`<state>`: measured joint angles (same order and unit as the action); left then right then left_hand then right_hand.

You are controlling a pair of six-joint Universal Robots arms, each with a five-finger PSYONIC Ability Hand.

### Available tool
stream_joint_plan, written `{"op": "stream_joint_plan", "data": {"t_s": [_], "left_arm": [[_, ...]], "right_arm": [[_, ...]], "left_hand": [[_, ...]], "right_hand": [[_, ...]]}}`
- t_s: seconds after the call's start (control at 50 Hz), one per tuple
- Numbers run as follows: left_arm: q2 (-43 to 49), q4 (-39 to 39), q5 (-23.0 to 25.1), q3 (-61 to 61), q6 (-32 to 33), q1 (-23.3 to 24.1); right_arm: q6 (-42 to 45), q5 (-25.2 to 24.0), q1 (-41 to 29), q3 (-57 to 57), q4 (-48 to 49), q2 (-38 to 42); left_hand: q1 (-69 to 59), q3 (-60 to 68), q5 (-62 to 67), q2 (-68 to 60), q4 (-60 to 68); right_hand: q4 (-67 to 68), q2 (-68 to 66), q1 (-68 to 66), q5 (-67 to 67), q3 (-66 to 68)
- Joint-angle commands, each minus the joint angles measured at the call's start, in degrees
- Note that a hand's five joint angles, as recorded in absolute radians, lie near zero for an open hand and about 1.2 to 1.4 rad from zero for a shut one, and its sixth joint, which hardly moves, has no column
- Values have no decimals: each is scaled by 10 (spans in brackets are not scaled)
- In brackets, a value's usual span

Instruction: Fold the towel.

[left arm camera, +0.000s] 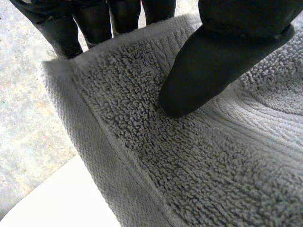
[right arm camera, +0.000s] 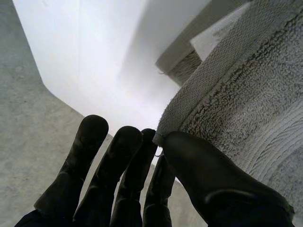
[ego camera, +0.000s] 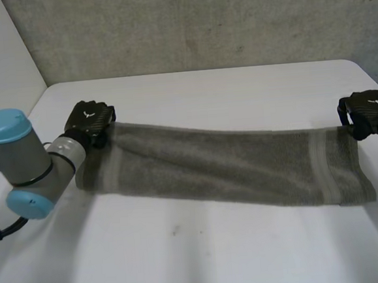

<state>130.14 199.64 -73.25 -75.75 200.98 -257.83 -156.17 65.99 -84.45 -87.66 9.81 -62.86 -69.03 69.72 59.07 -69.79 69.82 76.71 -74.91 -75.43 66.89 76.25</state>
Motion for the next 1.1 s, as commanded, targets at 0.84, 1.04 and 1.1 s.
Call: {"op": "stream_joint_plan", "data": {"t_s": [0.84,1.04,1.1], "left_arm": [[52,-65,-24,122,-2,27],[-128,-58,-25,-80,-4,22],[-175,-58,-30,-136,-18,22]], "right_arm": [[-40,46,-40,91,42,-2],[-32,45,-34,-14,-18,-95],[-18,45,-34,-55,-51,-103]], "left_hand": [[585,-592,-585,592,-593],[585,-592,-585,592,-593],[585,-592,-585,592,-593]], "right_hand": [[-667,649,654,-669,-663],[-667,649,654,-669,-663],[-667,649,654,-669,-663]]}}
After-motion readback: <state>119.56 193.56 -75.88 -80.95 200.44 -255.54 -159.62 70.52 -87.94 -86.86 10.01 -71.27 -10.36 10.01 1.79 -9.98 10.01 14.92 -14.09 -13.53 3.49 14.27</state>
